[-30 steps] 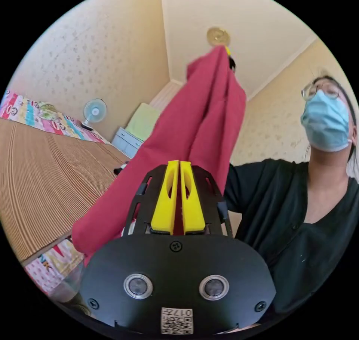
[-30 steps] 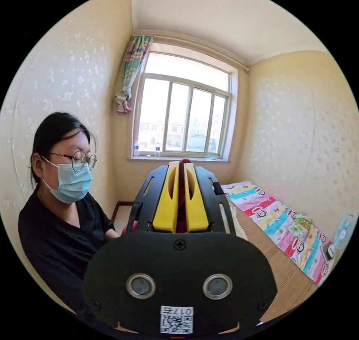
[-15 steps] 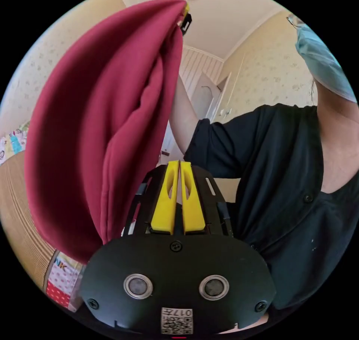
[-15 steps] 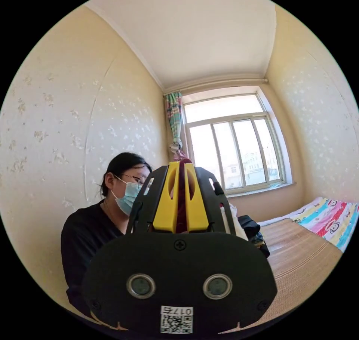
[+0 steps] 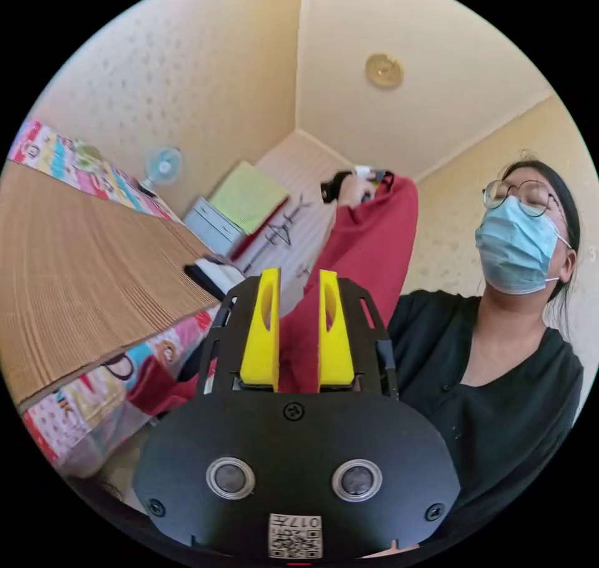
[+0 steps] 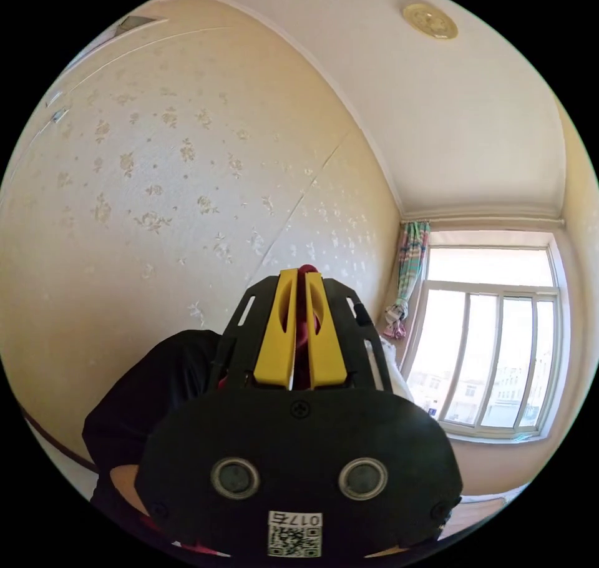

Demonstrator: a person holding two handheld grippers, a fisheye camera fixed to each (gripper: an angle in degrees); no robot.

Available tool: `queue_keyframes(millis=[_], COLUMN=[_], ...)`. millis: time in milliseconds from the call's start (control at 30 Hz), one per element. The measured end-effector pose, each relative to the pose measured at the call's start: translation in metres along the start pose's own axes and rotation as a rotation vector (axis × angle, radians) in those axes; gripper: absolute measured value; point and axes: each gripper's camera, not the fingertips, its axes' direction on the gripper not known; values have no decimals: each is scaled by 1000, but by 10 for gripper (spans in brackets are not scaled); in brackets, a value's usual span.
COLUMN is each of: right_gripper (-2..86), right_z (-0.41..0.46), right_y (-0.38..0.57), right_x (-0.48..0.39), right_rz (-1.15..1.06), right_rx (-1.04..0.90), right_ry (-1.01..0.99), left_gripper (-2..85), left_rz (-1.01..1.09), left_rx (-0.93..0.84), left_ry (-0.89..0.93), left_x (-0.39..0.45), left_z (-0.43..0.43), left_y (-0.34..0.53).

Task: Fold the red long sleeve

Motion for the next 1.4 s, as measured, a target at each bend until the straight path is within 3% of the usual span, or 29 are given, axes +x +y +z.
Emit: queue_keyframes(millis=[167,200,267,400,500,600,633,700,767,800,933,1033,1100,1167,1233,1333,1400], right_gripper=[14,13,13,14,14,14,13,13,13,13,13,14,14,15,15,15,15], right_z=[31,43,58,67,62,49,45,27,15,12,23,38,45,45,44,37,30], right_y=[6,1,-9,-26,-30,-31,-31,-24,-15,-8,11,19,24,25,22,14,13], right_x=[17,14,4,-12,-26,-41,-43,-45,-39,-34,-19,-10,-5,-4,-9,-27,-36], right_rz=[102,98,67,43,38,24,24,43,67,73,84,97,103,107,109,108,108], right_rx=[-17,-88,-209,-353,-388,-386,-377,-289,-202,-150,-88,-119,-132,-124,-142,-193,-180], right_ry=[-51,-7,80,174,298,396,413,376,234,153,25,8,-24,-75,-54,124,188], left_gripper=[100,92,15,-7,-9,-9,-8,-7,1,4,118,153,147,71,48,44,43], left_rz=[9,15,67,78,160,229,266,276,194,192,179,123,117,164,230,300,352], left_rx=[-148,-155,-191,-231,-114,150,191,91,-80,-91,28,-118,-178,-206,-199,-51,34], left_ry=[158,201,455,576,485,596,566,306,-142,-184,105,105,154,302,297,104,70], left_x=[-14,-14,-16,-20,-12,-18,-14,-1,7,8,-5,-18,-19,-14,-6,12,28], left_z=[75,79,88,81,41,-28,-48,-56,-38,-34,-10,42,69,82,70,13,-17], left_y=[-4,-3,1,5,-2,-13,-16,-20,-23,-23,-19,-19,-16,-13,-15,-20,-17])
